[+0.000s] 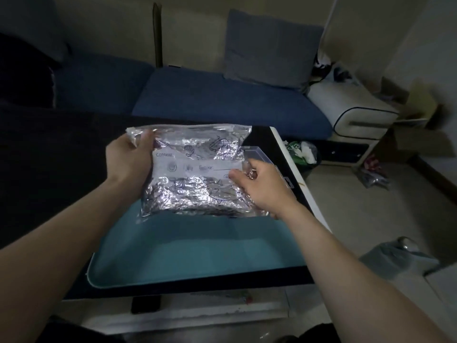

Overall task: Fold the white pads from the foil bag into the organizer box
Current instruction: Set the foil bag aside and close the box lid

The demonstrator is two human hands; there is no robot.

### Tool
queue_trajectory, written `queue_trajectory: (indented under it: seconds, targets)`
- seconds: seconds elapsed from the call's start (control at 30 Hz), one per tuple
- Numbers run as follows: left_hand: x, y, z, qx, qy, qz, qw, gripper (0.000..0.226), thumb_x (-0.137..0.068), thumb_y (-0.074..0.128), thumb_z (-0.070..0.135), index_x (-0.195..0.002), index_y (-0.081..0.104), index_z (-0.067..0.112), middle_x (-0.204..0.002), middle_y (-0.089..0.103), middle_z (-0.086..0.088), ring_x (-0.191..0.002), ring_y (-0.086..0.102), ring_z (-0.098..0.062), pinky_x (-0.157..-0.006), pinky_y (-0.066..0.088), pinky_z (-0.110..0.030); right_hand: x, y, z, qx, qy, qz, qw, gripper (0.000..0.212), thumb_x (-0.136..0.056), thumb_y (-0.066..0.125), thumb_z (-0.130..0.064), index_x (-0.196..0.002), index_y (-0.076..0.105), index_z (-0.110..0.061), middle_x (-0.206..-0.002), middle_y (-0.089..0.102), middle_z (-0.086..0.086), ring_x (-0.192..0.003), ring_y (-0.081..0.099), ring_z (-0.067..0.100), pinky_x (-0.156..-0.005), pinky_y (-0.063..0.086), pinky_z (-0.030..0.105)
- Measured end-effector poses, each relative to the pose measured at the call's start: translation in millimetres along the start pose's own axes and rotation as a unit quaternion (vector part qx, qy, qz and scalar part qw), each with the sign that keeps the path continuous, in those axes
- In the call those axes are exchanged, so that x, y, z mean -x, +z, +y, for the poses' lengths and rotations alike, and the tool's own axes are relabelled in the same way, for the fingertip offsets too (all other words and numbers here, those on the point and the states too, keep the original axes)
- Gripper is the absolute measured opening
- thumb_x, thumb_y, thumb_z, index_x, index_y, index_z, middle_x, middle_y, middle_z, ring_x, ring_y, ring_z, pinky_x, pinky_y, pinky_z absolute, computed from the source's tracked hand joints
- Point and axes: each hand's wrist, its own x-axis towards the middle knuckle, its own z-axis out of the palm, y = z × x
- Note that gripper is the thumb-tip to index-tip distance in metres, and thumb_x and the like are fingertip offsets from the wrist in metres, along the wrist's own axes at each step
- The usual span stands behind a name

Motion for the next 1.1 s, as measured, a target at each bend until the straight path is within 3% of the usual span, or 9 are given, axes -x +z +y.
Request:
queue_trajectory:
  seconds: [0.1, 0.17, 0.37, 0.47, 0.57, 0.73, 0.93, 1.0, 1.1]
  targets:
    - [6.4, 1.0, 0.5, 0.026, -0.156, -0.184, 0.97, 0.031, -0.094, 0.062, 0.039, -0.079, 0.062, 0.012, -0.057, 0.061, 0.0, -0.049, 0.059, -0.015, -0.049, 0.052, -0.028, -1.2, -1.7, 7.2, -0.061, 0.013, 0.076, 0.995, 0.023, -0.098, 0.064, -0.016, -0.076, 0.058, -0.015, -0.06, 0.058, -0.011, -0.043, 0.054, -0.007, -0.045, 0.037, 0.008]
    - [9.7, 1.9, -6.8, -0.03, -0.147, -0.248, 0.957, 0.021, -0.096, 0.062, 0.021, -0.085, 0.063, 0.003, -0.07, 0.063, -0.014, -0.049, 0.064, -0.017, -0.043, 0.05, -0.024, -1.3, -2.8, 10.2, -0.08, 0.017, 0.115, 0.99, 0.021, -0.099, 0.063, -0.018, -0.078, 0.061, -0.016, -0.067, 0.064, -0.01, -0.052, 0.062, -0.005, -0.05, 0.045, 0.012]
    - [-19.7, -1.6, -23.4, -0.024, -0.059, -0.084, 0.994, 0.024, -0.099, 0.052, 0.01, -0.075, 0.05, 0.008, -0.061, 0.053, -0.008, -0.037, 0.055, -0.007, -0.035, 0.035, -0.017, -20.7, -12.6, 24.2, -0.149, 0.065, 0.205, 0.965, 0.016, -0.098, 0.063, -0.024, -0.092, 0.066, -0.01, -0.078, 0.07, 0.004, -0.056, 0.063, 0.012, -0.051, 0.051, 0.027]
    - [-38.6, -4.1, -37.7, 0.003, -0.11, -0.037, 0.993, 0.021, -0.098, 0.043, 0.005, -0.078, 0.05, 0.008, -0.046, 0.056, 0.001, -0.037, 0.056, -0.006, -0.036, 0.037, -0.017, -29.8, -30.2, 39.9, -0.012, 0.052, 0.256, 0.965, 0.008, -0.093, 0.063, -0.012, -0.093, 0.068, -0.017, -0.091, 0.07, -0.003, -0.079, 0.065, 0.008, -0.067, 0.046, 0.011]
    - [-47.9, 4.7, -45.0, 0.04, -0.168, -0.03, 0.984, 0.023, -0.095, 0.039, -0.004, -0.086, 0.057, 0.006, -0.068, 0.062, -0.007, -0.036, 0.057, -0.008, -0.041, 0.041, -0.022, -40.4, -41.9, 54.0, 0.072, 0.073, 0.237, 0.966, 0.018, -0.093, 0.06, -0.007, -0.106, 0.067, -0.018, -0.108, 0.067, -0.004, -0.106, 0.064, 0.014, -0.069, 0.037, 0.004]
    - [-86.3, 27.0, -53.2, 0.087, -0.18, -0.03, 0.979, 0.023, -0.093, 0.048, -0.005, -0.114, 0.058, -0.007, -0.09, 0.065, -0.017, -0.042, 0.063, -0.01, -0.046, 0.051, -0.02, -69.8, -52.1, 73.2, 0.181, 0.126, 0.163, 0.962, 0.039, -0.101, 0.052, -0.032, -0.137, 0.056, -0.017, -0.132, 0.06, 0.004, -0.105, 0.057, 0.021, -0.086, 0.039, 0.026]
    - [-135.3, 38.9, -64.7, -0.217, -0.173, 0.019, 0.961, 0.049, -0.084, 0.071, 0.015, -0.127, 0.052, 0.001, -0.117, 0.065, -0.014, -0.045, 0.063, -0.02, -0.027, 0.04, -0.02, -88.5, -62.2, 97.6, 0.176, 0.127, 0.139, 0.966, 0.014, -0.1, 0.054, -0.03, -0.101, 0.067, -0.025, -0.1, 0.069, -0.004, -0.107, 0.063, 0.024, -0.094, 0.047, 0.033]
    - [-139.7, 46.0, -66.3, -0.285, -0.162, -0.007, 0.945, 0.055, -0.086, 0.07, 0.017, -0.132, 0.047, -0.001, -0.121, 0.062, -0.016, -0.06, 0.067, -0.027, -0.035, 0.046, -0.025, -91.0, -62.9, 98.5, 0.157, 0.124, 0.15, 0.968, 0.013, -0.098, 0.059, -0.03, -0.1, 0.067, -0.02, -0.089, 0.065, -0.009, -0.103, 0.064, 0.023, -0.092, 0.048, 0.033]
    - [-141.1, 52.1, -70.0, -0.402, -0.142, -0.006, 0.905, 0.069, -0.089, 0.068, 0.024, -0.141, 0.033, -0.005, -0.139, 0.048, -0.02, -0.116, 0.058, -0.037, -0.084, 0.05, -0.04, -93.5, -61.1, 97.4, 0.149, 0.151, 0.139, 0.967, 0.04, -0.097, 0.061, -0.037, -0.107, 0.067, 0.002, -0.096, 0.069, 0.01, -0.101, 0.063, 0.031, -0.093, 0.049, 0.038]
